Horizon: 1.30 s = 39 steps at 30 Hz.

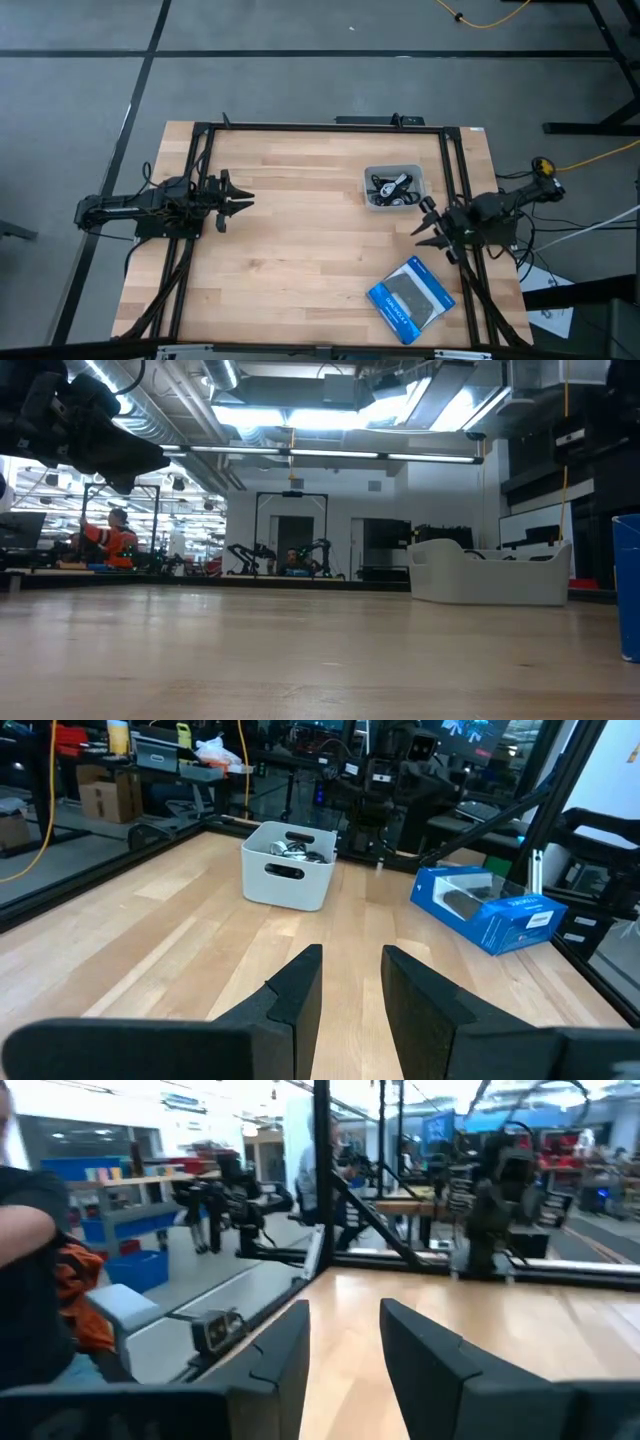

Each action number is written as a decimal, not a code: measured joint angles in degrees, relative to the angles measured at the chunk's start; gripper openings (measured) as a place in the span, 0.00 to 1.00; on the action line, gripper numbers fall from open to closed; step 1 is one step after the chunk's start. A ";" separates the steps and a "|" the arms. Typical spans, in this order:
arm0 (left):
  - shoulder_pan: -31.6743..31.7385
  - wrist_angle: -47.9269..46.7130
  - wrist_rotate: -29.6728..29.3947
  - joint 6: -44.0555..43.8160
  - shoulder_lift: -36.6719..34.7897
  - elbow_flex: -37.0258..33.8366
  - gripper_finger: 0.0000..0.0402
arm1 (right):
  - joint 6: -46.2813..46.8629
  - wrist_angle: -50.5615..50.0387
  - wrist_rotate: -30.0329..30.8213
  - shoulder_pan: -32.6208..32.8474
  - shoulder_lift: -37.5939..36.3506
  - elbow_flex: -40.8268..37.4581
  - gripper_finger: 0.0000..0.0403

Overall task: Pick and place USB-C Cables
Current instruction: Return to Home Position

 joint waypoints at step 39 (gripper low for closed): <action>-0.13 0.59 5.62 10.21 0.01 0.02 0.25 | 0.17 -3.04 -0.12 -3.39 0.15 0.00 0.32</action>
